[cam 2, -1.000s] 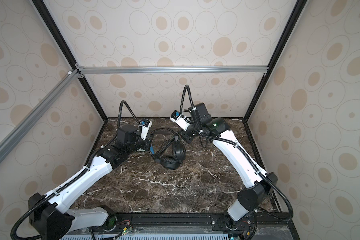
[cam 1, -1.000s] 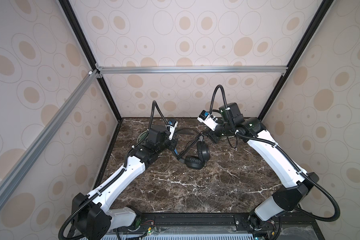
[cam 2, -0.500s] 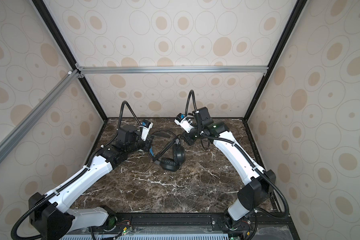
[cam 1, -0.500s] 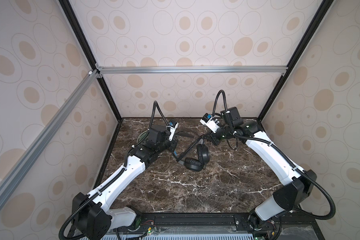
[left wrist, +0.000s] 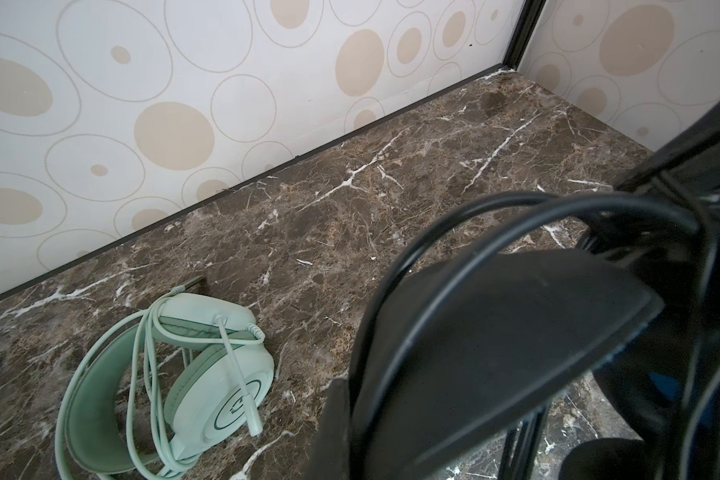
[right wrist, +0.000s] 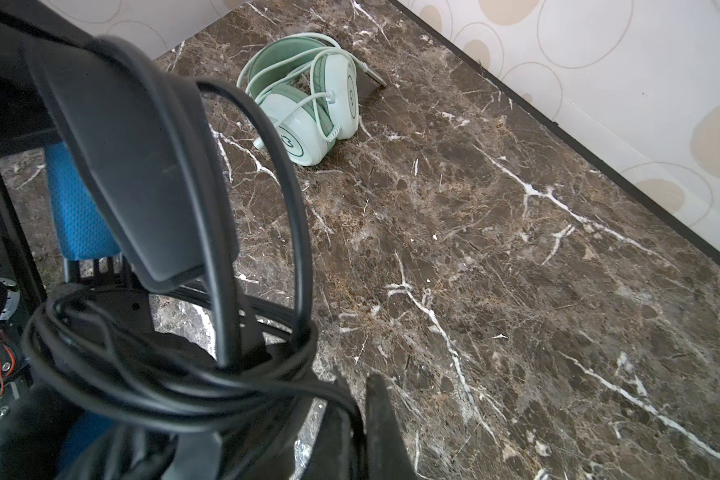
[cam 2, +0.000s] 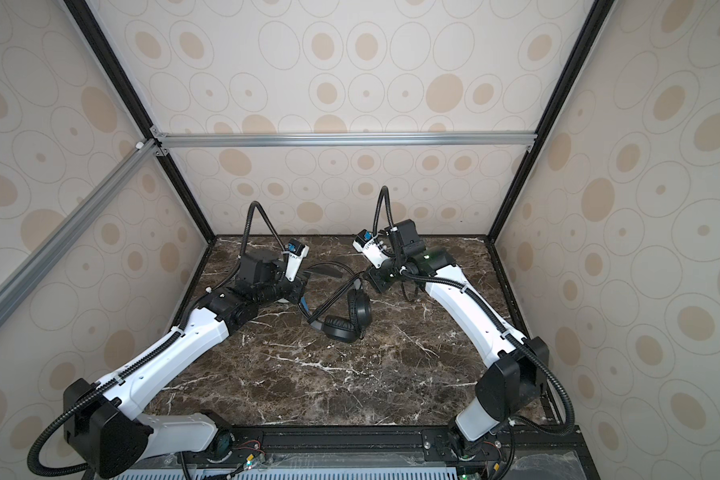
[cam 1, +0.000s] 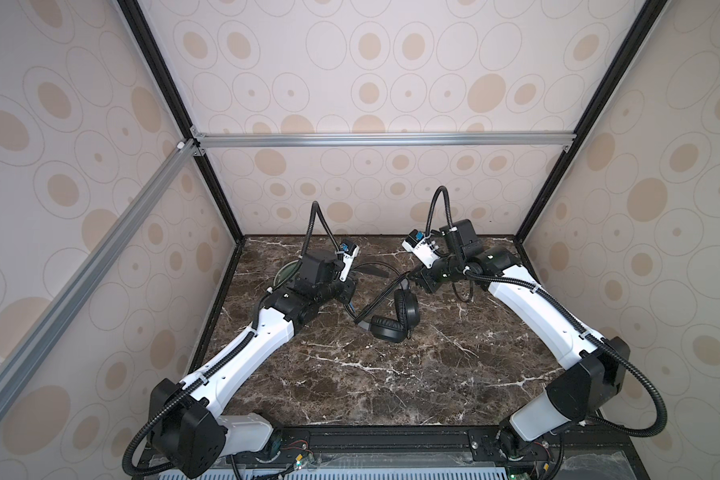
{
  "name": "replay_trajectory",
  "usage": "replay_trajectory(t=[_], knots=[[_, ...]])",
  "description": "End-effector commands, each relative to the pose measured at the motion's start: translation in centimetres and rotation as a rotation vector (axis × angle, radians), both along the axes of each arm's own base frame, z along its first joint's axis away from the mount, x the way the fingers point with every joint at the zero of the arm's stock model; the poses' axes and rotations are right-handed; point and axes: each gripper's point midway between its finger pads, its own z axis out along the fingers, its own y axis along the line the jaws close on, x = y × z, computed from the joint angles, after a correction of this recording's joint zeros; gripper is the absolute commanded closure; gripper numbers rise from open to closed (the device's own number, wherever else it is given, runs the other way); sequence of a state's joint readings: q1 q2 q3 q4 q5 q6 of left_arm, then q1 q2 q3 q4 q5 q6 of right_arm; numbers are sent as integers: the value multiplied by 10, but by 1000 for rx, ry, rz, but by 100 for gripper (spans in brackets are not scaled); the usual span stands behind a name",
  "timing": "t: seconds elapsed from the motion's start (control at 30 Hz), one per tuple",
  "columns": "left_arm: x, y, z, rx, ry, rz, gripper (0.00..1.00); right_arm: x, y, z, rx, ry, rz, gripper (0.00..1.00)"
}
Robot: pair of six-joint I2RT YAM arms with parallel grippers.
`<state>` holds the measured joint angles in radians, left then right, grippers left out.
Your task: Wrap the headphones
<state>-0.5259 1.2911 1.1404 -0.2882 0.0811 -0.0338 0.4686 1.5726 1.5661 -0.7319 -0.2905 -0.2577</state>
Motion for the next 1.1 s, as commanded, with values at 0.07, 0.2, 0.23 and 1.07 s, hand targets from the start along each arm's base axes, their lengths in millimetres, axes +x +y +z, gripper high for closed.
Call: replay_trajectory(t=[0.07, 0.2, 0.23, 1.07], knots=[[-4, -14, 61, -117, -110, -68, 100, 20, -41, -16, -114, -35, -159, 91], [-5, -17, 61, -115, -108, -75, 100, 26, -38, -17, -94, -26, -187, 90], [-5, -17, 61, -114, -109, -74, 100, 26, -36, -16, -85, -23, -181, 90], [8, -3, 38, -7, -62, 59, 100, 5, -24, -44, 35, 2, -141, 67]])
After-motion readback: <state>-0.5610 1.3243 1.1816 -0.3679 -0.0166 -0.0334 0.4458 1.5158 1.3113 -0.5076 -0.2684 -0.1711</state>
